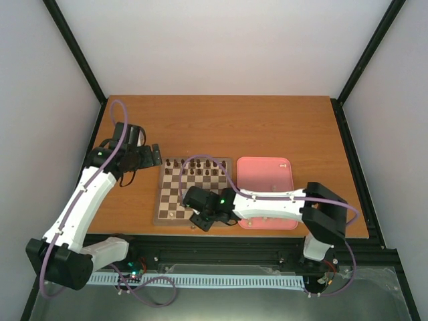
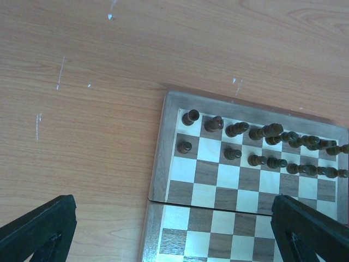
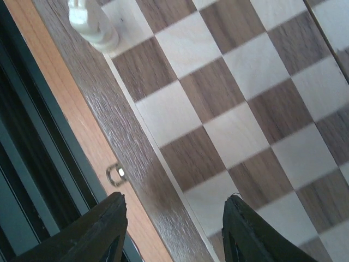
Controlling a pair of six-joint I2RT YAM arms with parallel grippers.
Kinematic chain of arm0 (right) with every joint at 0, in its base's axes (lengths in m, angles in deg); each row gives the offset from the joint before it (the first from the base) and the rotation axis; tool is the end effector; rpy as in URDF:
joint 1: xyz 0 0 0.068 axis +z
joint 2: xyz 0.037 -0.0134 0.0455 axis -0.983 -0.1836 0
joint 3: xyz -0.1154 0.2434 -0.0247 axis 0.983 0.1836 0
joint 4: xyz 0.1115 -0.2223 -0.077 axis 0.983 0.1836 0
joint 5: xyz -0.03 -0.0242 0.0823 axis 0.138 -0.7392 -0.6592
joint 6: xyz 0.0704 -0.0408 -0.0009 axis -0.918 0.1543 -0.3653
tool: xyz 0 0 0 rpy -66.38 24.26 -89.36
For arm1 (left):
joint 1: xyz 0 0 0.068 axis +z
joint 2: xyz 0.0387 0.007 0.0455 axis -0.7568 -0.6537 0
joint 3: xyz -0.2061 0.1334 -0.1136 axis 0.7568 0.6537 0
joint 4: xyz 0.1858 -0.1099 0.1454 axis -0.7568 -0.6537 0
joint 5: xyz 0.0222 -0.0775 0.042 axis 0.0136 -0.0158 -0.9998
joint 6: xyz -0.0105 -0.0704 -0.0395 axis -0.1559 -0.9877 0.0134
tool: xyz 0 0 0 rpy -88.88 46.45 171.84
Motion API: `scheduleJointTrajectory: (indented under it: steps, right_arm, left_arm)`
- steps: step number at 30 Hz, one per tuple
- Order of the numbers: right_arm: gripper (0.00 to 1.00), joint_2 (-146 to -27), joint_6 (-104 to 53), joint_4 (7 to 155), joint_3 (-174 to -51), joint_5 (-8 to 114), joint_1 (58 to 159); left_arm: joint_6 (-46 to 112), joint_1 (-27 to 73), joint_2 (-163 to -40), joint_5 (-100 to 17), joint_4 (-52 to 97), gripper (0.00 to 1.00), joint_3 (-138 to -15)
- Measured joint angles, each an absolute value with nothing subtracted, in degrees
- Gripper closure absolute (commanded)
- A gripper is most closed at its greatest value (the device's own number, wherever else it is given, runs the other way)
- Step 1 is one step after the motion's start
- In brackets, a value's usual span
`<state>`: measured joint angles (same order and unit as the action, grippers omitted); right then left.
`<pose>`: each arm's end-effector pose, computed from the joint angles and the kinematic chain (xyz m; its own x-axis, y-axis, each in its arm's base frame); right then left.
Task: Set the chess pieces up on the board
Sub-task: Adjust the chess piece on the chessboard.
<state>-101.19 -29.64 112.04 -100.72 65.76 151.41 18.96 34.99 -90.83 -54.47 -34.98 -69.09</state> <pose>0.1134 0.3296 0.1654 -0.4470 -0.7739 -0.4486 -0.8680 0.4965 0.0084 0.2297 -0.0522 0.2910 -0.8073 -0.2384 -0.5399 -0.1640 0.9694 -0.1829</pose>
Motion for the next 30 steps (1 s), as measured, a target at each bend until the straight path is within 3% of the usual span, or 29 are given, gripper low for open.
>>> scheduleJointTrajectory:
  steps: [30]
  right_arm:
    - [0.51,-117.5,-29.0,111.6,-116.7,60.8,151.4]
  left_arm:
    - [19.0,35.0,-86.6,-57.4,-35.9,0.0,-69.1]
